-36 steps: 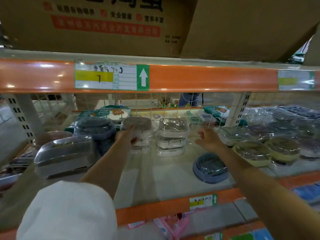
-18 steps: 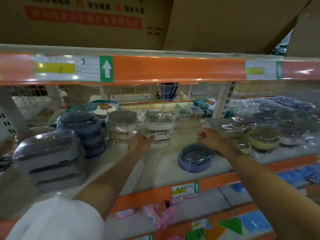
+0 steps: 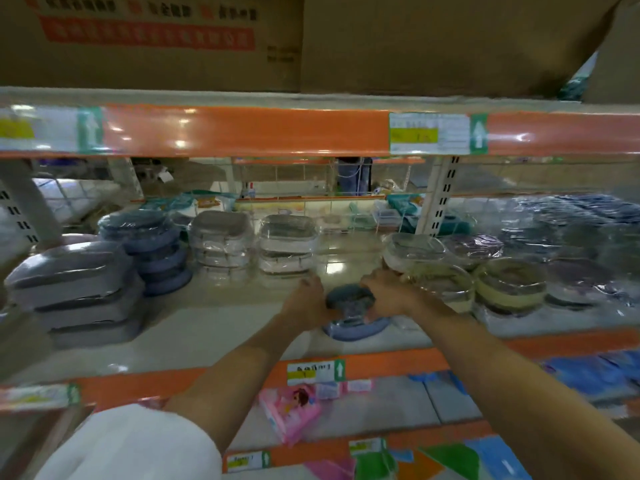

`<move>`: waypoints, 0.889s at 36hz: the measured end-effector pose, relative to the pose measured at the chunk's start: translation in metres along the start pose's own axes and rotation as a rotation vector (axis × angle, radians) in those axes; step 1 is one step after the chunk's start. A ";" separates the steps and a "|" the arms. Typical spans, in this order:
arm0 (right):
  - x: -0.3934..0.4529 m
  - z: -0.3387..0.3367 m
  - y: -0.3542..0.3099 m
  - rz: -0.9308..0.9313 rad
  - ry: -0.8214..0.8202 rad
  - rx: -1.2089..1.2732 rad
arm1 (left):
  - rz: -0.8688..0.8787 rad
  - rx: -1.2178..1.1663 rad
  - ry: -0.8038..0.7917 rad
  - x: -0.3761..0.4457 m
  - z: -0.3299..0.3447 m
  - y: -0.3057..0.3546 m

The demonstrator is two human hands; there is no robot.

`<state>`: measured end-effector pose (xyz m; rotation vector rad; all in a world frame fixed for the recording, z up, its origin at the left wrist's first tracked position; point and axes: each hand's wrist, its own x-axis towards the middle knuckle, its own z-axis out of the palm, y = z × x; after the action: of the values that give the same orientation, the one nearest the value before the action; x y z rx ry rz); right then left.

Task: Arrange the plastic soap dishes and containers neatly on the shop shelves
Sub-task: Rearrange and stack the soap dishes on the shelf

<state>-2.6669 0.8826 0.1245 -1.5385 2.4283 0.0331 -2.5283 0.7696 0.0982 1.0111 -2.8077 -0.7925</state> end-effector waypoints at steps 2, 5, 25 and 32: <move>0.002 0.003 0.002 -0.015 0.031 -0.037 | -0.030 0.000 0.039 -0.003 0.005 0.003; 0.010 0.008 0.002 -0.042 0.109 -0.076 | -0.030 0.028 0.134 -0.009 0.013 0.010; -0.016 -0.059 0.132 0.149 0.364 0.235 | -0.200 0.052 0.246 0.040 0.044 0.050; -0.018 -0.060 0.172 0.220 0.284 0.281 | -0.257 0.134 0.226 0.064 0.044 0.059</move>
<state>-2.8257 0.9642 0.1657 -1.2187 2.6661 -0.4947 -2.6222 0.7893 0.0807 1.4069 -2.5994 -0.4751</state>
